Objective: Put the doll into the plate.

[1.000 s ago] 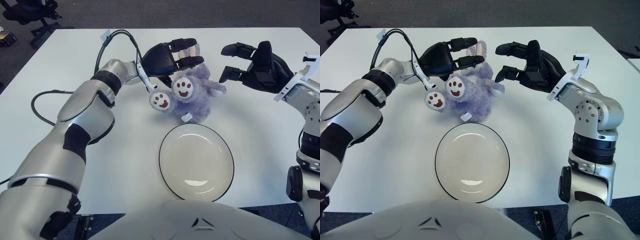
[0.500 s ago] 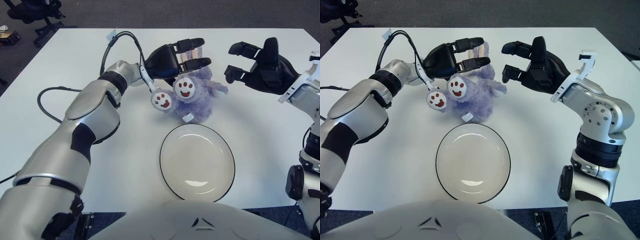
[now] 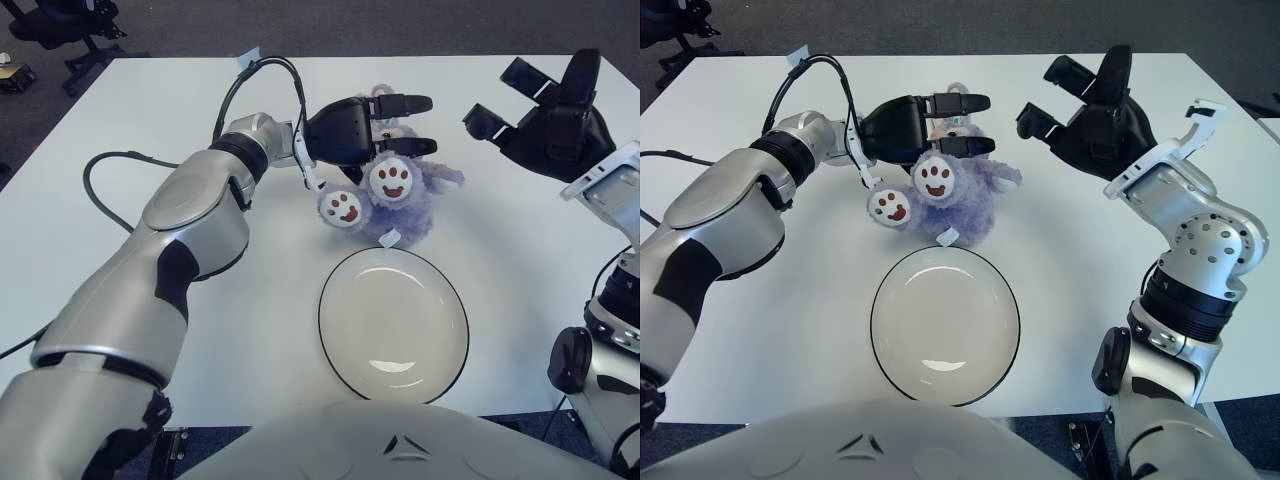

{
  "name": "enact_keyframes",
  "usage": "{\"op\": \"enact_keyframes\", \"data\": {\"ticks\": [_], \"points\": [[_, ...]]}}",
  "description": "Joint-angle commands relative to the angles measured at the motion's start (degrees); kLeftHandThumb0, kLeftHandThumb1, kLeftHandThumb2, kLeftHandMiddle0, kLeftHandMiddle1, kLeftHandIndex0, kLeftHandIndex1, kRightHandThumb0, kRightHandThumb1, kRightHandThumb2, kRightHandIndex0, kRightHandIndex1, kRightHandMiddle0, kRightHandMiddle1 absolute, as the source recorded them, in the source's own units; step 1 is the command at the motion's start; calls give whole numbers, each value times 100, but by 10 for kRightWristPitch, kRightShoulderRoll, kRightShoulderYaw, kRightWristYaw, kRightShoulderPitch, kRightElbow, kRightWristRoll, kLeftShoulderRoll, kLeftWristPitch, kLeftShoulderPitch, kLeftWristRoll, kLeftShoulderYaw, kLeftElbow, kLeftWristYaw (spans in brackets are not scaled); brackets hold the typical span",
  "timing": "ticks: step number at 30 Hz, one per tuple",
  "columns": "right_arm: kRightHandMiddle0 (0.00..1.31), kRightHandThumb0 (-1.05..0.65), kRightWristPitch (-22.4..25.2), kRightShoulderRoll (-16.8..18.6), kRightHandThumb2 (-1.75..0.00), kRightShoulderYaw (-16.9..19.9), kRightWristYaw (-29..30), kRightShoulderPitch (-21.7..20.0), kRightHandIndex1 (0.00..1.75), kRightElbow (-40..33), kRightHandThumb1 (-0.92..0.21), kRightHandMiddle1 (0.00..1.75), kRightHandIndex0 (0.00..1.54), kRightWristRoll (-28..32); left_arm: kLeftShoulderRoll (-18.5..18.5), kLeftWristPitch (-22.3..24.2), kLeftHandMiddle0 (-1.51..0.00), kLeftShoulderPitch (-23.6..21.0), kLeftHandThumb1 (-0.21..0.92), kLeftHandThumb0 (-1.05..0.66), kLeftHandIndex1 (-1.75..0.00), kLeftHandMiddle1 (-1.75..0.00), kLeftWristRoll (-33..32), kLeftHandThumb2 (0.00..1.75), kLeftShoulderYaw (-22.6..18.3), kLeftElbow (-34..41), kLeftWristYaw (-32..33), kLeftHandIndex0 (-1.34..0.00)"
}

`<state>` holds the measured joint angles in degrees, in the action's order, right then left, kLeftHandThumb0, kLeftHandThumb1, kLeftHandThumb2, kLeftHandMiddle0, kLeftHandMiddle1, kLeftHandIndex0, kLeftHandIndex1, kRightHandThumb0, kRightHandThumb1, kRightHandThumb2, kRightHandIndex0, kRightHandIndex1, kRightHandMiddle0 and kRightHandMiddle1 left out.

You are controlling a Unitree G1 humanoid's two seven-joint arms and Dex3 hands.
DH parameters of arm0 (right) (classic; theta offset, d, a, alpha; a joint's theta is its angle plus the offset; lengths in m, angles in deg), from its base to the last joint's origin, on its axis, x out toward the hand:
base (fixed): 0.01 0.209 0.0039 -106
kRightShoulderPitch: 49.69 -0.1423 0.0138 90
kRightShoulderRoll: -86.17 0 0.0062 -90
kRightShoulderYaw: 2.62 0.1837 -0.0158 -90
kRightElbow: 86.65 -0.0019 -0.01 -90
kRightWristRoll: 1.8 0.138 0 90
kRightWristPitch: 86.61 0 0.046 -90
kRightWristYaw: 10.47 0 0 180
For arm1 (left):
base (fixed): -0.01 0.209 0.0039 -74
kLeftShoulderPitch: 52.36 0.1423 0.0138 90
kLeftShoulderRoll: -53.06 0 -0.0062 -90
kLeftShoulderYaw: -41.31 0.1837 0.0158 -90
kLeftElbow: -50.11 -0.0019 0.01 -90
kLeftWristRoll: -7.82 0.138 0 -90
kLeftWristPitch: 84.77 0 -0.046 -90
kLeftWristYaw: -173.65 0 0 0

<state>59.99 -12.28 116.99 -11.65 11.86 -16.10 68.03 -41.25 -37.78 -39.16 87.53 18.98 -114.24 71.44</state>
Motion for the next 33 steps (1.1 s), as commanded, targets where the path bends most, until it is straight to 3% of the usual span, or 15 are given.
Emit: {"op": "enact_keyframes", "data": {"ticks": [1,11,19,25,33], "points": [[55,-40,-16,-13,-81,5,4,0,175,-15,-92,175,80,22,-6,-4,-39,-16,92,-70,-1,0,6,19,11,-1,-11,-41],[60,-39,-70,-19,-81,10,-62,6,175,-1,-92,175,84,33,-17,-9,-34,-23,92,-73,0,0,6,26,27,2,-72,-34],[62,-37,-139,-14,-80,18,-92,23,175,-3,-92,175,85,4,-31,-11,-31,-27,92,-75,0,0,10,29,40,-2,-118,-31],[63,-36,-184,-11,-80,18,-84,24,175,-14,-92,175,85,-17,-39,-89,-30,-19,92,-82,0,0,-64,37,-10,-28,-313,-30],[63,-35,-191,-14,-80,13,-76,20,175,-14,-92,175,85,-11,-33,-127,-27,-9,92,-88,0,0,-111,45,-33,-29,-429,-28]]}}
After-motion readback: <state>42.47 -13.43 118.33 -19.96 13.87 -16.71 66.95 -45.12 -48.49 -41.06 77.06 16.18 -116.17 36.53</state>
